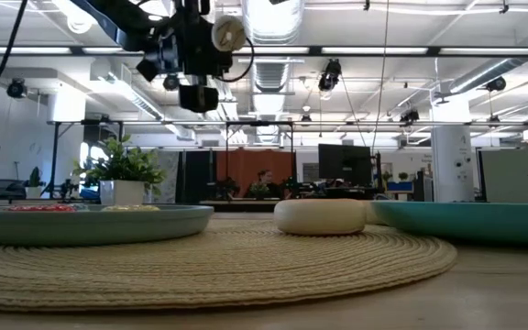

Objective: Pick & Place donuts
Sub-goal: Put the small white donut on the blue plate

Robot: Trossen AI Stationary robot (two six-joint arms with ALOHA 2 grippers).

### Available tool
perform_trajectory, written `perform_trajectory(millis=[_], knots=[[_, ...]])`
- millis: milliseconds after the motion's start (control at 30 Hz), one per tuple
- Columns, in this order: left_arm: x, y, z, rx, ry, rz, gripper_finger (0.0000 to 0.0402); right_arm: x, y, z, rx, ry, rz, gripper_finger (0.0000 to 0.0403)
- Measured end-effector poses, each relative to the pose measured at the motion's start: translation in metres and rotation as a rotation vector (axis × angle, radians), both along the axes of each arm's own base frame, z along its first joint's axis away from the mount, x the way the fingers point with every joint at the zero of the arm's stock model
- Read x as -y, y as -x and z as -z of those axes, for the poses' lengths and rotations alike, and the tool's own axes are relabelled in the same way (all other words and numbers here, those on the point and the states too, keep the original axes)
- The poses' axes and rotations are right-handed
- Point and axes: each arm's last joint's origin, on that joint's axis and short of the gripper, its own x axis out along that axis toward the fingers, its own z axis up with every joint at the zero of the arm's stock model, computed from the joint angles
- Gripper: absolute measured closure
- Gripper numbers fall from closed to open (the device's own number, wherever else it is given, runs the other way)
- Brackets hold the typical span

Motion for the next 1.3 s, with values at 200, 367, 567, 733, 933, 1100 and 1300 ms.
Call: perform_trajectory(millis=[200,367,567,733,933,1100,1300], knots=[[-0.004,-0.007,-0.008,0.014,0.030,-0.012,0.0402,0.001,-0.006,-0.002,0.012,0.065,-0.049,0.0200],[-0.008,-0.012,-0.023,0.056,0.004,-0.023,0.0402,0.002,-0.007,-0.001,0.007,0.021,-0.093,0.0200],[-0.016,-0.026,-0.032,0.069,-0.007,-0.040,0.0402,0.001,-0.008,0.005,-0.021,0.003,-0.109,0.0200],[-0.020,-0.037,-0.029,0.056,0.001,-0.033,0.0401,0.001,-0.007,0.007,-0.041,0.011,-0.091,0.0200],[-0.018,-0.036,-0.025,0.036,0.009,-0.017,0.0401,0.001,-0.002,0.011,-0.097,0.020,-0.047,0.0199],[-0.016,-0.038,-0.025,0.034,0.008,-0.013,0.0401,0.001,-0.003,0.014,-0.118,0.026,-0.065,0.0199],[-0.008,-0.042,-0.025,0.031,0.002,-0.001,0.0401,0.001,-0.004,0.013,-0.115,0.053,-0.084,0.0200]])
